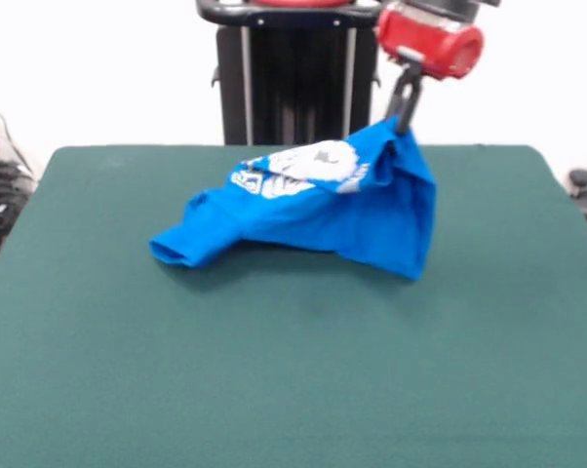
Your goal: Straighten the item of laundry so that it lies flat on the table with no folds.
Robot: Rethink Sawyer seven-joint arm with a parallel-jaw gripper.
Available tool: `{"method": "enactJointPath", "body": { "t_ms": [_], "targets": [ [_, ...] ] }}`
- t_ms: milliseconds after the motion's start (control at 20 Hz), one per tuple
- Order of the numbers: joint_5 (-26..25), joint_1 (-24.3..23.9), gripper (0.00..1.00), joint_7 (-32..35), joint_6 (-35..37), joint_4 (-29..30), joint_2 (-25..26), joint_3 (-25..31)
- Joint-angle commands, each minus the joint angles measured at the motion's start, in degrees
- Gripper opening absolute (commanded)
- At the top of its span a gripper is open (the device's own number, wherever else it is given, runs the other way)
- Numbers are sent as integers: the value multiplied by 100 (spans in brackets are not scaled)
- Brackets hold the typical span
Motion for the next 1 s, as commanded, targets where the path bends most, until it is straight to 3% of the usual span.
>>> {"method": "enactJointPath", "body": {
  "t_ms": [50,250,500,650,1000],
  "targets": [
    [487,527,0,823,1070,-633,452,183],
    [540,711,0,904,1258,-862,463,-7],
    [315,968,0,1056,1394,-1416,563,-673],
    [394,1333,0,1889,1170,-1818,1141,-1336],
    [1526,2578,0,3890,1028,-1902,2278,-2684]
  ]
}}
